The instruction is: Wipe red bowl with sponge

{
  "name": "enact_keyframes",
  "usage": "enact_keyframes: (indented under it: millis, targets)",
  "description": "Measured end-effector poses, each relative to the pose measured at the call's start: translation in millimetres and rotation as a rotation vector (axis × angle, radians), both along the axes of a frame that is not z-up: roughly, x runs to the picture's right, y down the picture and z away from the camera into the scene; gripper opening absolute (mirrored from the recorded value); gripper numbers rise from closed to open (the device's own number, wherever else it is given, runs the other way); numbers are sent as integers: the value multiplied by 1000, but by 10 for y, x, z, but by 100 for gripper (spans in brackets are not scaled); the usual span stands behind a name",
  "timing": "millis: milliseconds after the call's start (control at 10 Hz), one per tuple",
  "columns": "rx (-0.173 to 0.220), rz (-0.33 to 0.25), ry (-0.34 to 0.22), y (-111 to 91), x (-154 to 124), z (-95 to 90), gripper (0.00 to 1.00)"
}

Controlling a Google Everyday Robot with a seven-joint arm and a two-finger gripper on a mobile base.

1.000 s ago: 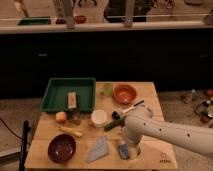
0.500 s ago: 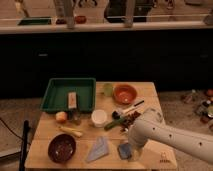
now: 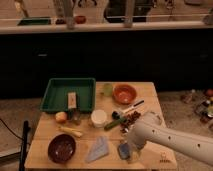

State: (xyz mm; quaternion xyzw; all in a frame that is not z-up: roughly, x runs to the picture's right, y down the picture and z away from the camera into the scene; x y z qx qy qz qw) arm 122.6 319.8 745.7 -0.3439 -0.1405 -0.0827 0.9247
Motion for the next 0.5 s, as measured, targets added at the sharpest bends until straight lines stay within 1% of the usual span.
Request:
enact_keyframes:
  millis: [500]
  targets:
    - [-20,5,0,76,8,89,80]
